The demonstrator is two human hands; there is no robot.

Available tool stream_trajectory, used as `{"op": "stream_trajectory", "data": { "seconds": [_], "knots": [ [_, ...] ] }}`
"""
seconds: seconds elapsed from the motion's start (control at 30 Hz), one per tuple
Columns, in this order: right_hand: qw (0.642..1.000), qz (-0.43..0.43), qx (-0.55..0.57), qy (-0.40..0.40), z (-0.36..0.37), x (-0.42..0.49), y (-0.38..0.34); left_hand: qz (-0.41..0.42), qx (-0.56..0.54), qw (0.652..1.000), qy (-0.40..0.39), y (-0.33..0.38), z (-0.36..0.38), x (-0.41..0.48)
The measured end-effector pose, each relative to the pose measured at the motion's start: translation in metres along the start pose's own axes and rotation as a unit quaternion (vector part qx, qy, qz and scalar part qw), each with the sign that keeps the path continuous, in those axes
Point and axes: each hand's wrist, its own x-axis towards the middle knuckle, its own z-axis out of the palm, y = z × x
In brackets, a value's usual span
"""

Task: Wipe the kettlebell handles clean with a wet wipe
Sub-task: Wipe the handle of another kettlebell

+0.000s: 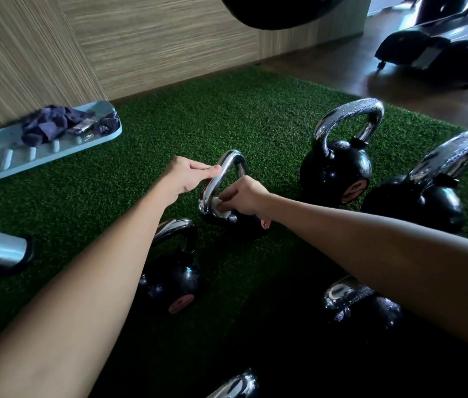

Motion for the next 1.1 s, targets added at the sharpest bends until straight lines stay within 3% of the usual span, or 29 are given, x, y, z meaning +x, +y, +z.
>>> {"op": "stream_trajectory", "data": {
  "seconds": [0.1,0.2,0.33,0.5,0.63,0.8,0.97,1.03,1.1],
  "knots": [
    [0.983,0.076,0.167,-0.021,0.005,-0.003,0.001,-0.001,0.005,1.000,-0.002,-0.001,-0.003,-0.003],
    [0.958,0.118,0.261,-0.005,0.004,0.001,0.003,0.003,0.003,1.000,0.000,-0.005,-0.003,-0.004],
    [0.953,0.137,0.270,0.012,0.000,0.006,0.000,0.031,0.012,0.999,-0.007,-0.003,-0.004,-0.004],
    [0.928,0.150,0.339,0.046,-0.011,0.005,0.002,0.049,0.109,0.986,-0.114,-0.002,-0.017,-0.011],
    [0.929,0.134,0.341,0.052,-0.020,0.006,0.003,0.026,0.046,0.997,-0.059,-0.023,-0.014,-0.018],
    [0.968,0.119,0.216,-0.042,0.011,-0.005,-0.003,-0.008,0.049,0.996,0.069,-0.034,-0.007,-0.024],
    [0.930,0.158,0.329,0.026,0.004,0.006,-0.005,0.020,0.058,0.998,0.004,-0.034,-0.013,-0.023],
    [0.899,0.180,0.394,0.061,-0.005,0.015,0.001,0.038,0.075,0.996,-0.001,-0.029,-0.013,-0.021],
    [0.895,0.192,0.397,0.063,-0.012,0.018,0.003,0.055,0.089,0.994,0.009,-0.025,-0.010,-0.018]
  ]
}}
